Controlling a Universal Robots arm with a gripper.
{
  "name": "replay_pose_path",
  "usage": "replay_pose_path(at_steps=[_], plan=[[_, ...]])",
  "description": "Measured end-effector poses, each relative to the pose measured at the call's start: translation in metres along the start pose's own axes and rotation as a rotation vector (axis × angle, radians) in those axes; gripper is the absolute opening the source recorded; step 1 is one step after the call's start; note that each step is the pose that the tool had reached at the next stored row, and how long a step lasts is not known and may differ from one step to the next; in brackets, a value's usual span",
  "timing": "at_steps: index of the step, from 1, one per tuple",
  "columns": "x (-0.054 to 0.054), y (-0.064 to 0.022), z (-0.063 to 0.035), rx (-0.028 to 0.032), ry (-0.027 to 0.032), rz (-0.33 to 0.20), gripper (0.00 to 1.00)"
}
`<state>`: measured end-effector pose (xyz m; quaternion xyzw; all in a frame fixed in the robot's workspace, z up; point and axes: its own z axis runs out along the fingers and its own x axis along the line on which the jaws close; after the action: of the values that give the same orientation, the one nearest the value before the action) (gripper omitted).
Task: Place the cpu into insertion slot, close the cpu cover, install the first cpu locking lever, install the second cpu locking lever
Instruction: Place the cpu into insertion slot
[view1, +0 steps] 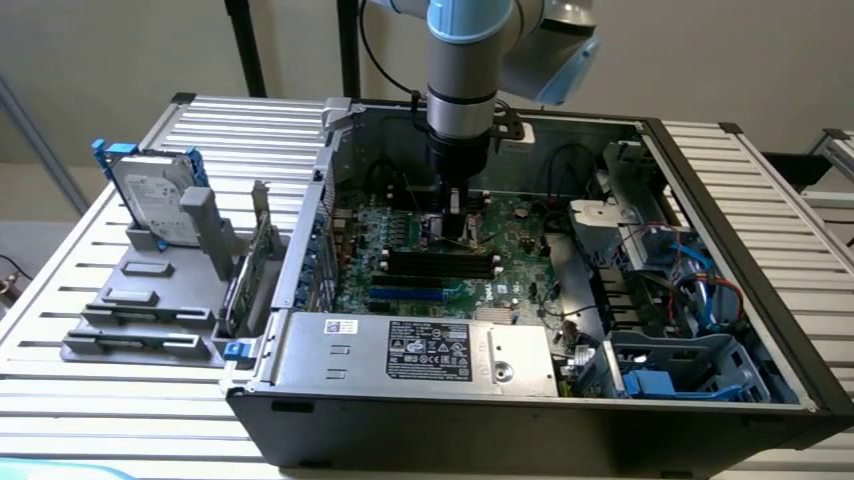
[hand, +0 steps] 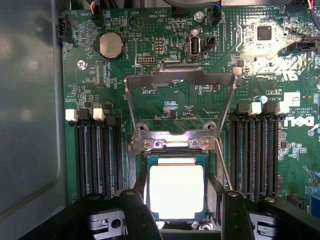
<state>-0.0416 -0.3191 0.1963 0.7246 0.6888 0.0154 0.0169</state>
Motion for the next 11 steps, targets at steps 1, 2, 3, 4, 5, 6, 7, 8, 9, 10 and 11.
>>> replay_pose_path(at_steps=[1,2,3,4,5,6,7,8,9,10,11], plan=[[0.0,0.0,0.0001,0.0,-0.0001,0.0,0.55],[0.0001,0.0,0.0002,0.0001,-0.0001,0.0,0.55],[0.0001,0.0,0.0004,0.0,-0.0001,0.0,0.55],[0.0002,0.0,0.0005,0.0,0.0,0.0,0.55],[0.0002,0.0,0.0005,-0.0001,0.0002,0.0,0.55],[0.0002,0.0,0.0006,0.0,0.0001,0.0,0.55],[0.0003,0.0,0.0006,0.0,0.0002,0.0,0.55],[0.0002,0.0,0.0006,0.0001,0.0001,0.0,0.55],[0.0002,-0.0001,0.0007,0.0003,0.0002,0.0,0.55],[0.0002,0.0,0.0008,0.0006,0.0001,0.0,0.55],[0.0002,0.0001,0.0008,0.001,0.0001,0.0,0.55]])
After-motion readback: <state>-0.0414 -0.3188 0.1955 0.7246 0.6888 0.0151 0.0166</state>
